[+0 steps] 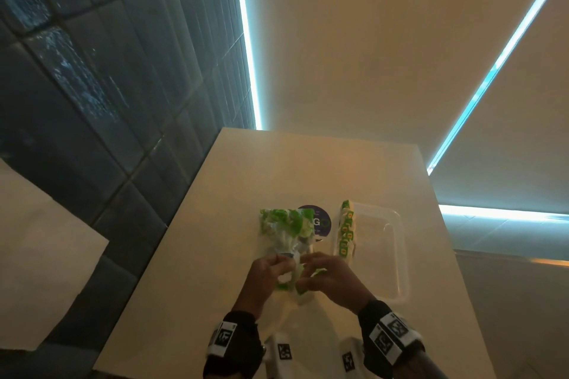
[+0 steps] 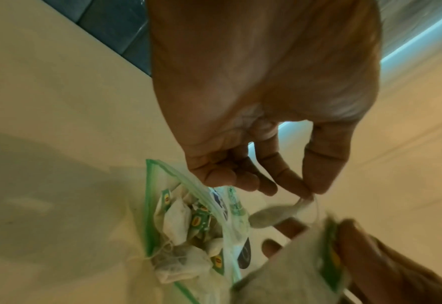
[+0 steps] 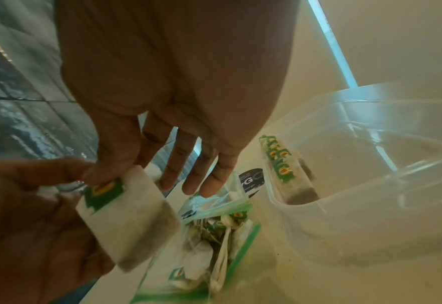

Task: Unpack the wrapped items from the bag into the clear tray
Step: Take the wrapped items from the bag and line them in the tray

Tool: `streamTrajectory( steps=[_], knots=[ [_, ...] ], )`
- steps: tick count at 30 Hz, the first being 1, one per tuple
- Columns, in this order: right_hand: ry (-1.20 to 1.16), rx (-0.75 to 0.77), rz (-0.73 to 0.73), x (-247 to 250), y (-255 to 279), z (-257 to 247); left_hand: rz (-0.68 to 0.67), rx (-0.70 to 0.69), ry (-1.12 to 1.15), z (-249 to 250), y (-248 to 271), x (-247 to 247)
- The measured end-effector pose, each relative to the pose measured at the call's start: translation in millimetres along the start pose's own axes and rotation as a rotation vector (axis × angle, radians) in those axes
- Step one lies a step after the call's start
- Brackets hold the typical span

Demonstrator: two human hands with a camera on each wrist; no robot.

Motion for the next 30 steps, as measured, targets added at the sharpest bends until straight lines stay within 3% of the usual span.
streamTrajectory(
  steps=[6,9,15,22,25,30],
  knots=[
    [-0.106,0.044,0.073,-9.2,-2.4,-6.4,-0.004,-0.109,-0.160,5.4,-1.6,-1.5],
    [-0.174,0.017,0.068,-8.7,-2.1,-6.9,0.094,-0.158,-0.219,6.1,-2.9,0.9],
    [-0.246,-0.012,0.051,-6.2,-1.7,-8.6,0.134,-0.141,-0.159,8.3,-4.5,-2.1],
    [-0.269,-0.048,0.059,16.3,3.1,-10.2,0.291,-0.182,-0.156,11.9,-4.6,12.2],
    [-0.402,-0.097,0.075,14.8,0.9,-12.6,0.238,-0.179,-0.146,12.8,-4.7,6.8],
    [-0.424,-0.145,0.226,8.7,-2.9,-1.0,0.132,-0.154,-0.032,15.9,-4.2,-1.7]
  ],
)
Point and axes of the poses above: each hand's wrist, its own y-axis away from the middle knuckle, its own x-axis out of the back of the hand, z = x × y, the point moved 5 cm from there along -y, towards the middle knuckle, and after that the axes turned 2 degrees about -y, right-handed, at the moved point
